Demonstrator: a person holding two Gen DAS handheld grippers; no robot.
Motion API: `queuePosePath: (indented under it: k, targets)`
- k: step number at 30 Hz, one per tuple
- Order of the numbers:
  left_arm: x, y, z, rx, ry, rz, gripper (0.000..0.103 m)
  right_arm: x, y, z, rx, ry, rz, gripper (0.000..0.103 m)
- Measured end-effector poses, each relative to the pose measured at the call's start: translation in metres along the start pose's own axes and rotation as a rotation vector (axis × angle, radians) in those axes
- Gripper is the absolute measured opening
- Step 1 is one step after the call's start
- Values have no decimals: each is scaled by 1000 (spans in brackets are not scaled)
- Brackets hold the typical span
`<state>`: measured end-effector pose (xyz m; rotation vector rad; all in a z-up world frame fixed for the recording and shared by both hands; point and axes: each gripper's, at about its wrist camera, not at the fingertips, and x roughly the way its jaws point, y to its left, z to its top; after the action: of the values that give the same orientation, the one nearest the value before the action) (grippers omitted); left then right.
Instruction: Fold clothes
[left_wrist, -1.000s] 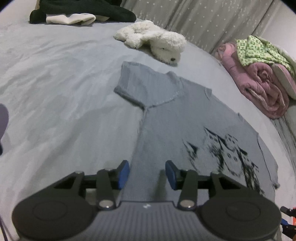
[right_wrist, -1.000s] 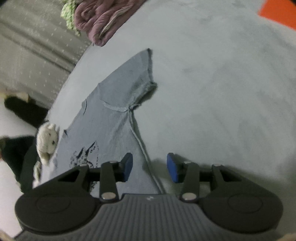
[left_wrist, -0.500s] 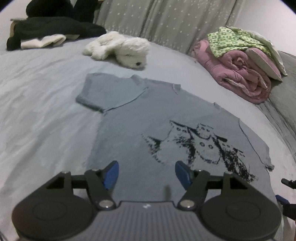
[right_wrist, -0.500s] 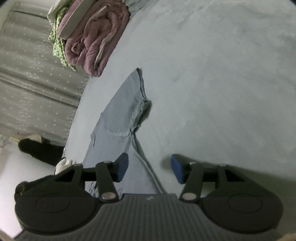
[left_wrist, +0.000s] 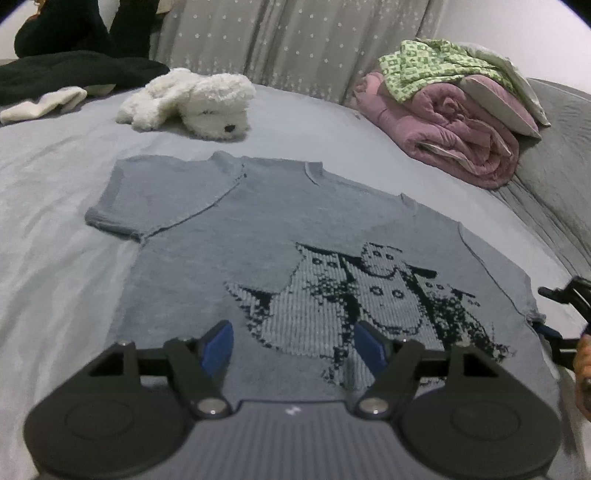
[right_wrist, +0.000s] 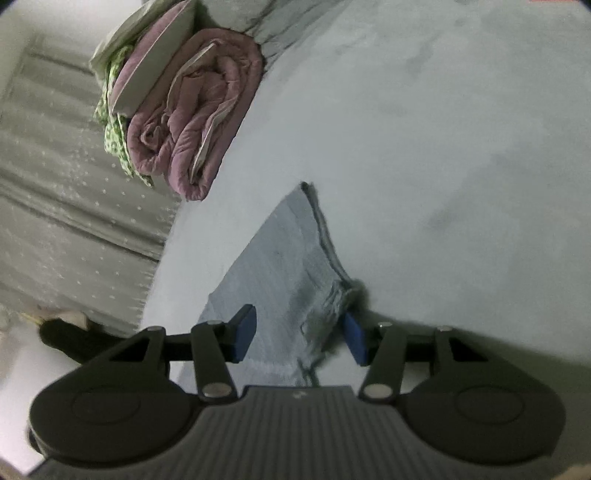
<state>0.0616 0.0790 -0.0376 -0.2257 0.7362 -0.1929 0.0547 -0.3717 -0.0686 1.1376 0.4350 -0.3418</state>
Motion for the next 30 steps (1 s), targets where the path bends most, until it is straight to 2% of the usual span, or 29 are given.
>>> queuePosePath:
  k: [2,7,12,13,14,17,23,30]
  targets:
    - [3,1,2,-13,12,-6,74,8,7,1,-30,-23,-27,53]
    - [7,3,5,-27,19,-11,74,24,18,5,-67,-63,-85,37]
    - [8,4,5,-26,26,-13,74,38,27,5,-136,-67,-115,27]
    - [8,4,5,-28,27,-13,74,39,28,4,-150,-66,-115,19]
    - [8,4,5,-28,27,-13,74,40,29,3,-167,-67,-116,16]
    - [8,3,6,-28,29,-11,74,37,39,-4,-237,-93,-124,15]
    - [8,4,6,-31,32,-11,74,20,81,-31,-537,-129,-68,14]
    - [7,2,6,-35,35,-8,74,26,133,-88,-882,-62,-19,14]
